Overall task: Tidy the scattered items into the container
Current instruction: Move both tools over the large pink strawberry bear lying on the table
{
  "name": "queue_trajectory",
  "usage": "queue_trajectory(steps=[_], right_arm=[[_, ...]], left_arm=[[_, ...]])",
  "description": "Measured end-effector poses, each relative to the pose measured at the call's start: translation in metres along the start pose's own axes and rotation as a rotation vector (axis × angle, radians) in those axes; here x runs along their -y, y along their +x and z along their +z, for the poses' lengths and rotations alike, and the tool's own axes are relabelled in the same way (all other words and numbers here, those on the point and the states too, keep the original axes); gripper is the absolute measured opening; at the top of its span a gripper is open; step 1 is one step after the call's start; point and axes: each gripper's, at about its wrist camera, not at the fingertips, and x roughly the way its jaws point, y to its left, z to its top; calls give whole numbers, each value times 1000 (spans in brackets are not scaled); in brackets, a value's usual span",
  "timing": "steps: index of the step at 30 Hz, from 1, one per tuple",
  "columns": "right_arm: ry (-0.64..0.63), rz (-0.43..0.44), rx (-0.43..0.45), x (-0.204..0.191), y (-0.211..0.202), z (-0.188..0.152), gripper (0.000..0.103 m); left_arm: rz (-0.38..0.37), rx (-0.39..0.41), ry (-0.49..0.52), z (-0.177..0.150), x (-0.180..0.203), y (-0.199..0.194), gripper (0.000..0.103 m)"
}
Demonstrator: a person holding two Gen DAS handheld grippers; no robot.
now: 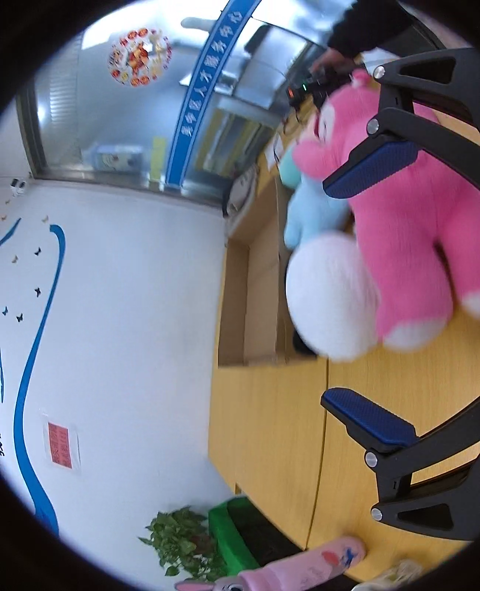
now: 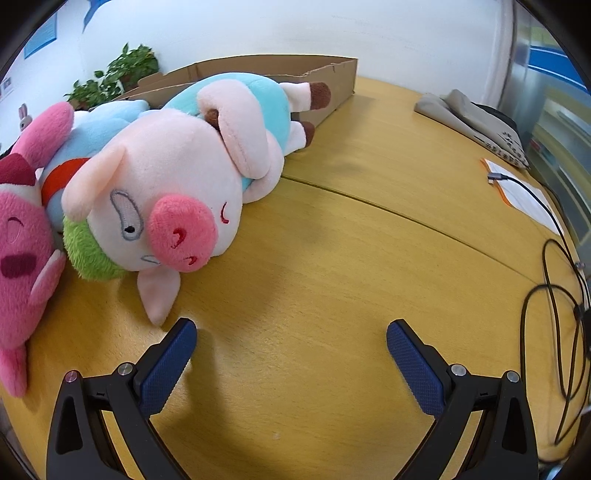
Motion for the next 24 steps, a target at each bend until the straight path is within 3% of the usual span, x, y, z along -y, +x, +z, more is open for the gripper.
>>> queue_trajectory(steps=[3, 7, 9, 10, 12, 14, 21, 24], right_arm=[[11, -8, 0, -5, -2, -2, 103], [20, -15, 0, -12, -5, -7, 103], [27, -22, 1, -14, -6, -9, 103], [32, -26, 0, -15, -6, -9, 103], [37, -30, 1, -17, -7, -11, 103], [39, -32, 1, -18, -7, -12, 103], [141, -116, 2, -27, -13, -19, 103], [106, -176, 47, -48, -31, -25, 101]], left_arm=[[-53, -71, -51, -13, 32, 13, 103], [-66, -170, 18, -40, 65, 49, 103], [-38, -216, 60, -50, 80, 71, 103], [14, -226, 100, -55, 85, 83, 103], [88, -220, 166, -65, 94, 94, 103], [104, -208, 162, -66, 96, 93, 103], [68, -202, 141, -72, 90, 81, 103], [66, -205, 142, -75, 92, 68, 103]])
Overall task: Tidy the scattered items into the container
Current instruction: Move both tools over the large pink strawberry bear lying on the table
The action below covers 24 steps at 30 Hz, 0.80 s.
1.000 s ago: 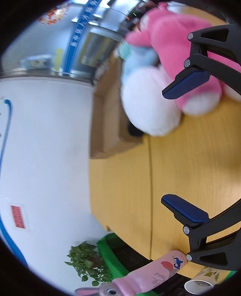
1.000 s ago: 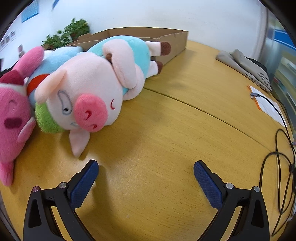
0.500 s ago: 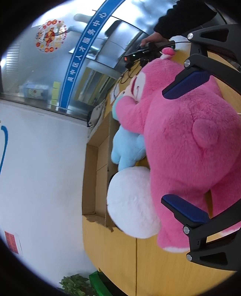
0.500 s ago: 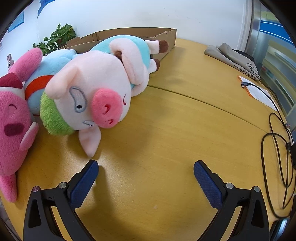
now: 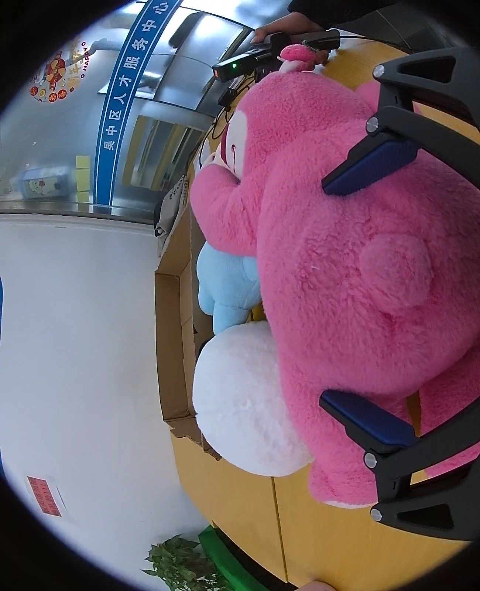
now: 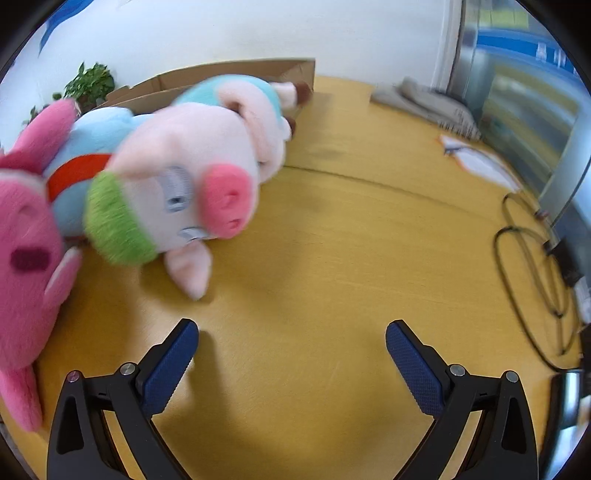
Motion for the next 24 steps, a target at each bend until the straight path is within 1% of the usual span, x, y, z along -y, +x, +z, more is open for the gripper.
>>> queue_trajectory(steps=[2, 4, 6, 8, 10, 12, 13, 14, 15, 17, 18, 19, 20, 21, 23, 24], right_arm=[[-17, -11, 90, -10, -30, 1, 101], [-13, 21, 199, -18, -68, 7, 101], [-10, 88, 319, -29, -108, 16, 103], [-26, 156, 392, -42, -133, 22, 103], [-62, 260, 451, -62, -148, 26, 103], [-98, 335, 455, -84, -144, 24, 103], [-118, 351, 439, -96, -134, 22, 103], [-139, 345, 397, -113, -117, 20, 103], [-153, 318, 345, -127, -100, 17, 103], [-160, 260, 278, -148, -71, 11, 103], [-127, 260, 283, -151, -65, 8, 103], [-82, 297, 290, -148, -64, 6, 103], [-31, 350, 288, -142, -63, 5, 103], [-3, 371, 287, -138, -62, 4, 103], [13, 384, 282, -134, -61, 4, 103], [14, 392, 281, -133, -61, 3, 103]], left_arm=[[-4, -3, 0, -1, 1, -2, 103], [-7, -5, 4, 0, 1, -2, 103], [-11, -7, 4, 2, 2, -4, 103], [-20, -8, 0, 3, 5, -9, 103], [-37, -9, -16, 7, 5, -13, 103], [-56, -1, -44, 8, 3, -19, 103], [-65, 3, -58, 7, 2, -21, 103], [-68, 3, -68, 6, 1, -21, 103], [-63, -7, -65, 4, 2, -19, 103], [-29, -26, -32, -1, 10, -16, 102], [-7, -26, -25, -2, 13, -16, 102], [7, -26, -30, -3, 13, -18, 102], [2, -27, -49, -5, 12, -20, 101], [-13, -32, -71, -6, 12, -22, 101], [-15, -44, -99, -12, 14, -27, 93], [-7, -49, -103, -14, 16, -30, 92]])
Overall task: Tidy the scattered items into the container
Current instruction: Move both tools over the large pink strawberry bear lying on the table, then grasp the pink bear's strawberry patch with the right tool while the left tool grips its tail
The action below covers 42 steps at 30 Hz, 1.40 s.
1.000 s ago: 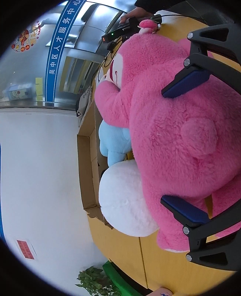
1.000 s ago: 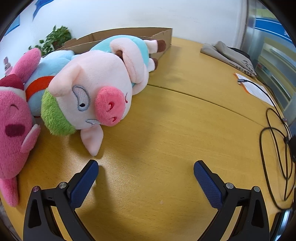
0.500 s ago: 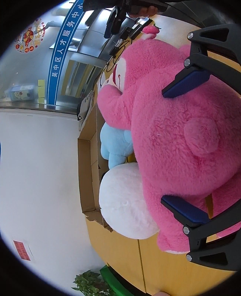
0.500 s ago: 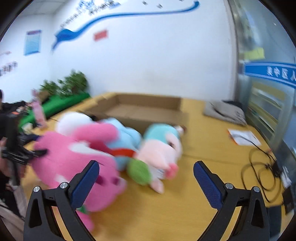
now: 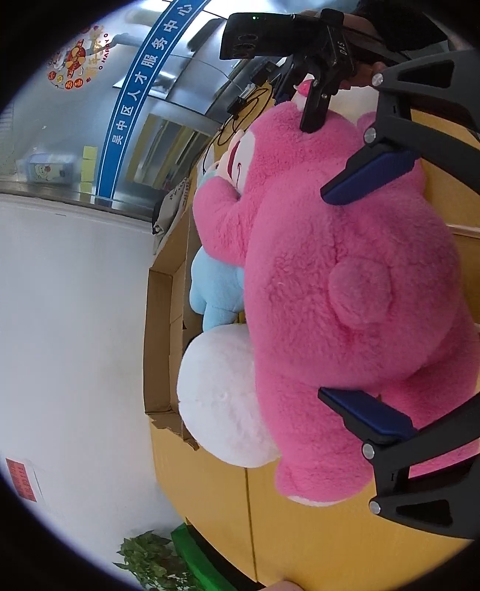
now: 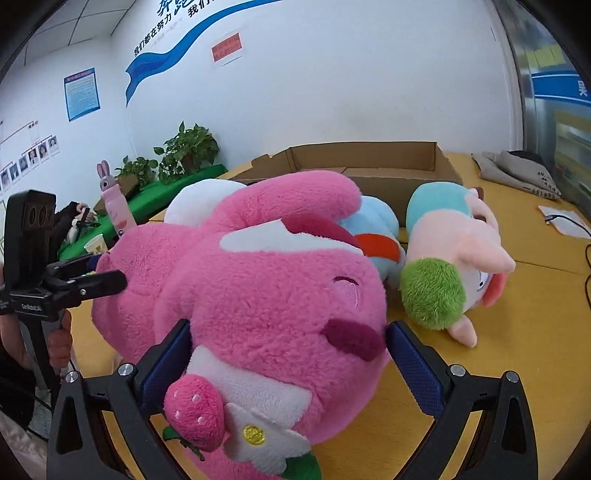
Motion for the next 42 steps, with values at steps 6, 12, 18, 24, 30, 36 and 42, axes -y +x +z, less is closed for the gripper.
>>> queue_trajectory(steps=[6, 12, 18, 24, 30, 36, 42], right_arm=[[24, -4, 26, -14, -2, 1, 99], [10, -9, 61, -19, -15, 3, 81], [-18, -7, 115, -30, -33, 6, 73], [-2, 19, 211, -31, -61, 24, 72], [-19, 24, 272, -33, -69, 67, 72], [-158, 66, 346, -54, -72, 130, 69], [-176, -3, 191, -63, -14, 139, 63]], left_arm=[[1, -22, -72, -1, 1, -1, 73], [-28, -21, -150, 6, -15, -4, 39], [-10, 8, -118, 10, -6, -17, 23], [-29, 69, -97, 29, 1, -39, 22], [-13, 197, -28, 80, 7, -58, 21], [-217, 303, 123, 149, 26, -65, 0], [-178, 289, 171, 169, 35, -38, 0]])
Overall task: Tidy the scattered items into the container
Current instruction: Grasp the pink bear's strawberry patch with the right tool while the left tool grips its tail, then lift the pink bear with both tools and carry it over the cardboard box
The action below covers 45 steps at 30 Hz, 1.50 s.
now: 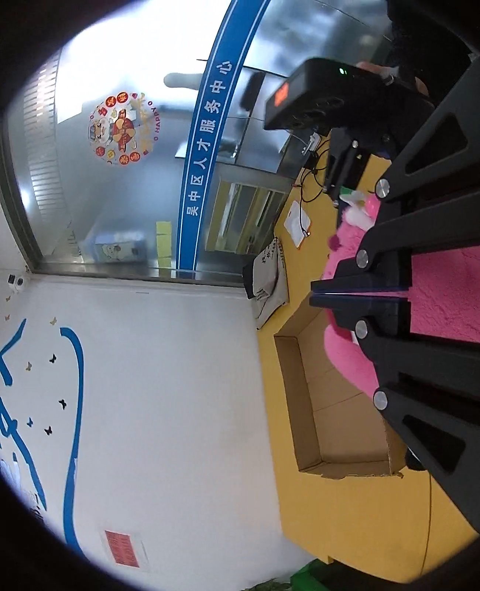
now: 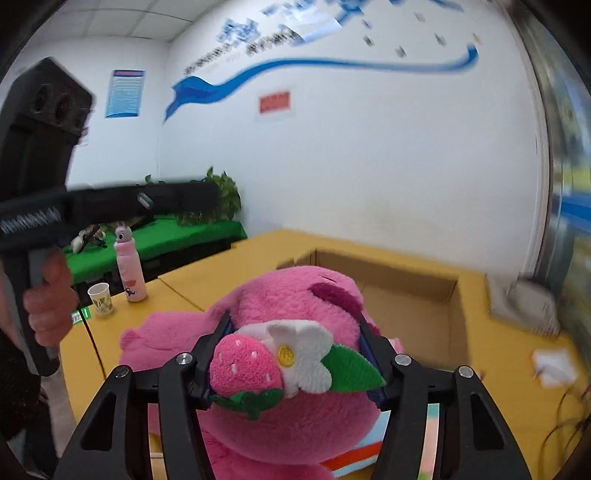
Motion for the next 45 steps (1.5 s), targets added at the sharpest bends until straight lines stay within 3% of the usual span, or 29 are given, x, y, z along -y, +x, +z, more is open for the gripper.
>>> queue_trajectory(steps=[3, 6, 7, 8, 9, 10, 11, 18, 20, 24, 28, 36, 45], right_arm=[[115, 13, -46, 27, 9, -37, 61], [163, 29, -43, 38, 0, -63, 61], [152, 24, -42, 36, -3, -67, 61], [137, 17, -43, 33, -5, -68, 62], [121, 9, -44, 30, -5, -67, 62], [109, 2, -46, 28, -5, -67, 63], [100, -3, -48, 25, -6, -68, 64], [128, 6, -44, 25, -7, -69, 67], [126, 4, -47, 24, -6, -68, 67], [126, -1, -57, 23, -6, -71, 67], [131, -5, -66, 22, -8, -72, 68], [132, -8, -76, 20, -9, -74, 68], [179, 4, -31, 20, -26, -63, 52]], left_arm=[[126, -41, -66, -31, -21, -5, 1], [163, -112, -141, -72, -31, -17, 6], [165, -140, -165, -87, -31, -21, 18], [172, -166, -190, -100, -32, -23, 40], [184, -187, -215, -111, -33, -26, 52], [209, -203, -243, -122, -33, -28, 72], [231, -207, -269, -130, -33, -32, 78], [266, -287, -309, -158, -27, -30, 75], [262, -295, -283, -159, -21, -27, 54], [297, -307, -242, -158, -16, -21, 43], [276, -304, -249, -156, -18, -27, 22], [289, -306, -207, -152, -9, -33, 13], [243, -238, -227, -115, -16, -47, 10]])
